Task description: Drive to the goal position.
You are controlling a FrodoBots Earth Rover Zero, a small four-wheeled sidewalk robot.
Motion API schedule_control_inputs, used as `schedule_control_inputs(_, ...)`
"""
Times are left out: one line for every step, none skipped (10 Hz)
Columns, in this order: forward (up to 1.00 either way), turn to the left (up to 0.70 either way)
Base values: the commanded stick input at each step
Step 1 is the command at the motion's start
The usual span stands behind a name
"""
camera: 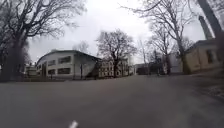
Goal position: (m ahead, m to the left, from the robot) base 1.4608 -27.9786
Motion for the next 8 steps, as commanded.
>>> schedule_control_inputs(1.00,-0.40)
schedule_control_inputs(1.00,-0.40)
schedule_control_inputs(1.00,-0.40)
schedule_control_inputs(1.00,-0.40)
schedule_control_inputs(1.00,-0.20)
schedule_control_inputs(1.00,0.00)
schedule_control_inputs(1.00,0.01)
schedule_control_inputs(1.00,0.01)
